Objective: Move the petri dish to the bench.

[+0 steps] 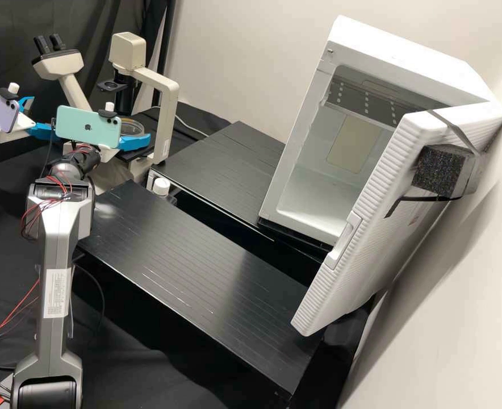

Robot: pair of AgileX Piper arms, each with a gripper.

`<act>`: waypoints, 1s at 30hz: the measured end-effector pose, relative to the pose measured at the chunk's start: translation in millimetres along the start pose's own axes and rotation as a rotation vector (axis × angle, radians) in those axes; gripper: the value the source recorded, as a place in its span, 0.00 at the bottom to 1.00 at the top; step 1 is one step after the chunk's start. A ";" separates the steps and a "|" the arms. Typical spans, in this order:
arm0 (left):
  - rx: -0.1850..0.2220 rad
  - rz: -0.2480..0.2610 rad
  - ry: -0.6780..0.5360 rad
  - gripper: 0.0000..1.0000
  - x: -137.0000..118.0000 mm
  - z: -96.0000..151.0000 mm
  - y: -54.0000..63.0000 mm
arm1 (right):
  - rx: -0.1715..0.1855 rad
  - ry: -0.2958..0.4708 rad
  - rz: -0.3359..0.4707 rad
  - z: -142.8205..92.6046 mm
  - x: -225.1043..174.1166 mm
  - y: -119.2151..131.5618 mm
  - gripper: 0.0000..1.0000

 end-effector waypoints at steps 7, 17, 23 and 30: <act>0.000 0.000 0.000 1.00 0.0 0.0 0.0 | -0.025 -0.015 -0.008 0.8 2.7 -2.2 0.00; 0.000 0.000 0.000 1.00 0.0 0.0 0.0 | -0.049 -0.022 -0.008 0.6 2.9 -1.3 0.00; 0.000 0.000 0.000 1.00 0.0 0.0 0.0 | -0.046 -0.026 -0.017 0.1 3.1 -1.3 0.00; 0.000 0.000 0.000 1.00 0.0 0.0 0.0 | -0.046 -0.026 -0.016 -0.2 3.2 -1.1 0.00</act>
